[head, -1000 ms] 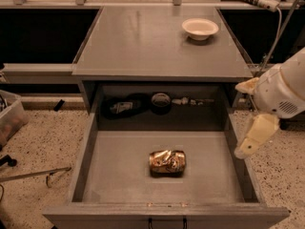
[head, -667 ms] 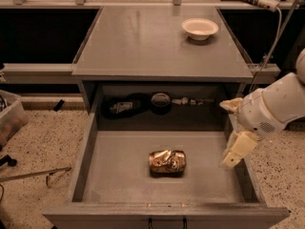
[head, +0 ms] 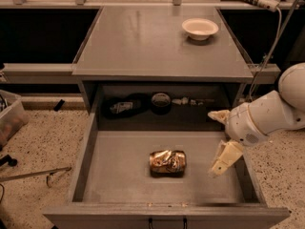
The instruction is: Pick orange can from top drawer and place on counter
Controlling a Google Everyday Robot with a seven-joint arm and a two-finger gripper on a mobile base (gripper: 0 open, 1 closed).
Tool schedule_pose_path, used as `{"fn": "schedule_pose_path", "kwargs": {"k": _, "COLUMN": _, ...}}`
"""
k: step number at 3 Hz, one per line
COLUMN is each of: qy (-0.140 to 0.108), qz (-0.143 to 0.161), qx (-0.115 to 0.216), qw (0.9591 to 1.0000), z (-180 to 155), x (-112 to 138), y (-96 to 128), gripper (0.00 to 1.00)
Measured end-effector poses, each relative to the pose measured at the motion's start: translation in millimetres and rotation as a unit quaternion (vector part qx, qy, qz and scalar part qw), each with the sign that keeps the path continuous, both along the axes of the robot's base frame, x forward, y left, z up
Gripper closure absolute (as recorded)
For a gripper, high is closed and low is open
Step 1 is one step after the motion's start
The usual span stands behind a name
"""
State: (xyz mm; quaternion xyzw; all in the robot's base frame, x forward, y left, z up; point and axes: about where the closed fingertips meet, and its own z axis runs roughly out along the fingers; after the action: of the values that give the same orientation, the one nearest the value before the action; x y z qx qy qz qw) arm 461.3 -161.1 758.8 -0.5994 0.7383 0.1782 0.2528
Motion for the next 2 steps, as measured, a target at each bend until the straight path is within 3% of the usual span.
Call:
{"fn": "schedule_pose_path", "kwargs": {"k": 1, "qy": 0.011, "qz": 0.001, "qx": 0.000, "qw": 0.9999, "z": -22, "x": -4, "y": 6, "gripper": 0.00}}
{"fn": "schedule_pose_path", "kwargs": {"k": 2, "qy": 0.019, "qz": -0.002, "qx": 0.016, "qw": 0.9997, "z": -94, "x": 4, "y": 51, "gripper": 0.00}}
